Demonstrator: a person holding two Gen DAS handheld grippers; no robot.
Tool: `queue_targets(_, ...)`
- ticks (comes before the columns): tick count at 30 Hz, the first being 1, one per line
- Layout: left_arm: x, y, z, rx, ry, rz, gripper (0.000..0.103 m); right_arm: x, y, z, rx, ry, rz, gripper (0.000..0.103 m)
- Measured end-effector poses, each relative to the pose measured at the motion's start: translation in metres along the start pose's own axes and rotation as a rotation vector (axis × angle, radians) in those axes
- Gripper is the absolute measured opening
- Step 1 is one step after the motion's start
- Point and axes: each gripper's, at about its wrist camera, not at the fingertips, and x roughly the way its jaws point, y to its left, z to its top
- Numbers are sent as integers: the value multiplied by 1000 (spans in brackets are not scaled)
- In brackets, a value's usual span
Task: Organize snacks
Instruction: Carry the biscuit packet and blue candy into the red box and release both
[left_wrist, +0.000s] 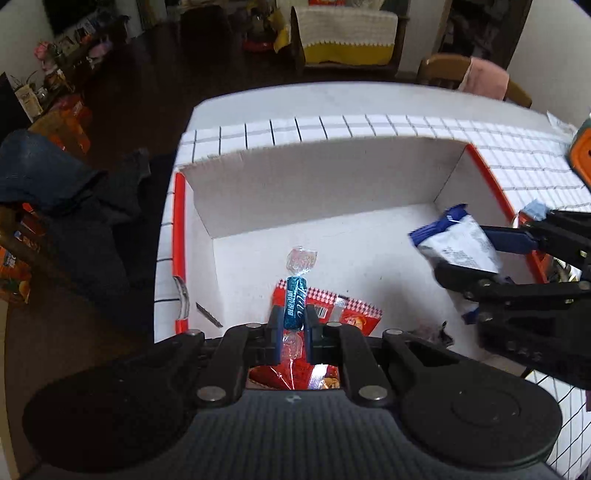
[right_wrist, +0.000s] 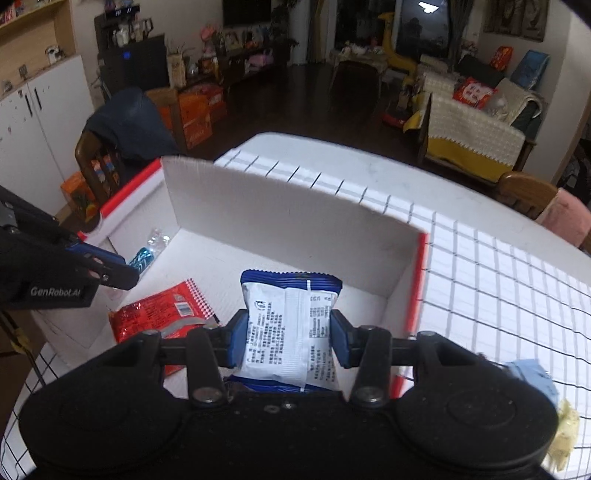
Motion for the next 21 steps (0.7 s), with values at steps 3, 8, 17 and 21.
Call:
queue_targets(3, 13, -1, 1, 24, 43, 20, 10, 15, 5, -1, -22, 45, 13, 44)
queue_targets(8, 29, -3, 1, 39, 97, 34, 10, 33, 9, -3, -31, 110, 35, 44)
queue_targets(17, 44, -6, -3, 47, 144, 35, 11, 39, 12, -4, -49, 153, 28, 45)
queue_targets(21, 47, -6, -6, 35, 147, 38, 11, 38, 15, -4, -61, 154, 23, 45)
